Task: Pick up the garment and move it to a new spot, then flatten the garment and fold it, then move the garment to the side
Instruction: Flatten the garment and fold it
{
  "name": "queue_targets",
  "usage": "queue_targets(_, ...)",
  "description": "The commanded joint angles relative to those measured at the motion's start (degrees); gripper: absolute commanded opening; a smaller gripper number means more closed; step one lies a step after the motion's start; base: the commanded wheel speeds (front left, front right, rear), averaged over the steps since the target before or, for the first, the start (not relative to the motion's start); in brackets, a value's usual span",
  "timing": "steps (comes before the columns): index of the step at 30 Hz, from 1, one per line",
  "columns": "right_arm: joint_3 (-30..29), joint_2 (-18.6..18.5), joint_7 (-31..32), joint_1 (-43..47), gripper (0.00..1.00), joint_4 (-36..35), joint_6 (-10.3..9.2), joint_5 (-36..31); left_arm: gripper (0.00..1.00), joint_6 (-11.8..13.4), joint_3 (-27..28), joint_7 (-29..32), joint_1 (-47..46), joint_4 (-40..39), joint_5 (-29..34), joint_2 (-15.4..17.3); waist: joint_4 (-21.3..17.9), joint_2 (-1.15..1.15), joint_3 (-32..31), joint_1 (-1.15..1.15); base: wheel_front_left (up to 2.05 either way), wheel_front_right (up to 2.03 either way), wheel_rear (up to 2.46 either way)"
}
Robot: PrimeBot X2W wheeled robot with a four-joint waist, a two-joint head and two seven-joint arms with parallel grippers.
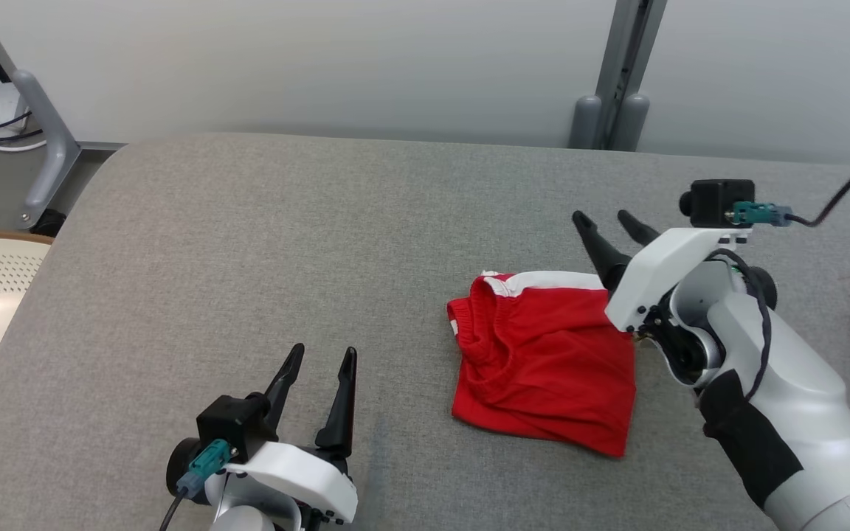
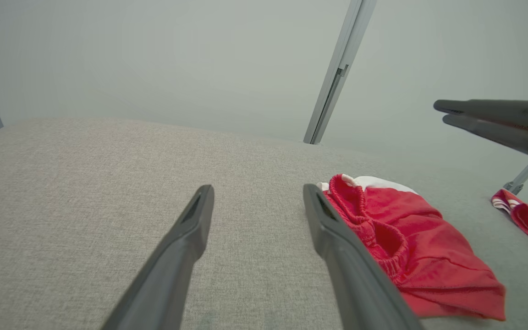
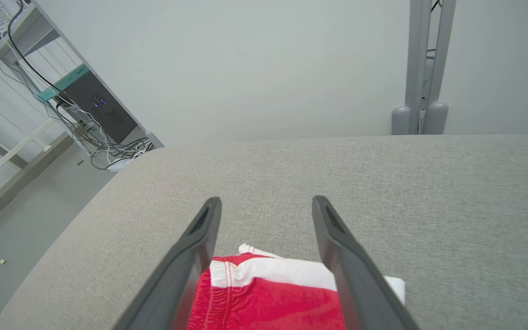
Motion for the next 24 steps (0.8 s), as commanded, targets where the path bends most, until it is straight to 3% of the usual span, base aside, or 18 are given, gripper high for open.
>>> queue_targets(1, -0.2, -0.6, -2.0, 0.8, 1.0, 0.1, 0.03, -1.4, 1.0, 0.3, 0.4, -0.2, -0.5, -0.2, 0.5, 0.2, -0.5, 0.0, -0.2, 0.0, 0.0, 0.0, 0.0)
queue_targets(8, -2.7, -3.4, -13.5, 4.8, 1.0, -1.2, 0.03, -8.6, 1.0, 0.7, 1.4, -0.2, -0.6, -0.7, 1.5, 0.2, -2.7, 0.0, -1.2, 0.0, 0.0, 0.0, 0.0)
queue_targets(15, -11.3, -4.5, -16.5, 13.3, 1.0, -9.4, 0.03, -17.3, 1.0, 1.2, 2.3, -0.2, 1.1, -1.3, 2.3, 0.2, -4.3, 0.0, -2.0, 0.0, 0.0, 0.0, 0.0)
queue_targets(19, -20.2, -1.7, -16.4, 21.6, 1.0, -19.0, 0.03, -24.4, 1.0, 1.2, 2.8, -0.2, 1.9, -1.8, 2.5, 0.2, -4.7, 0.0, -2.3, 0.0, 0.0, 0.0, 0.0)
queue_targets(24, -26.5, 1.1, -16.4, 29.2, 1.0, -27.8, 0.03, -29.5, 1.0, 1.7, 3.5, -0.2, 2.6, -2.4, 2.9, 0.2, -4.8, 0.0, -2.5, 0.0, 0.0, 0.0, 0.0)
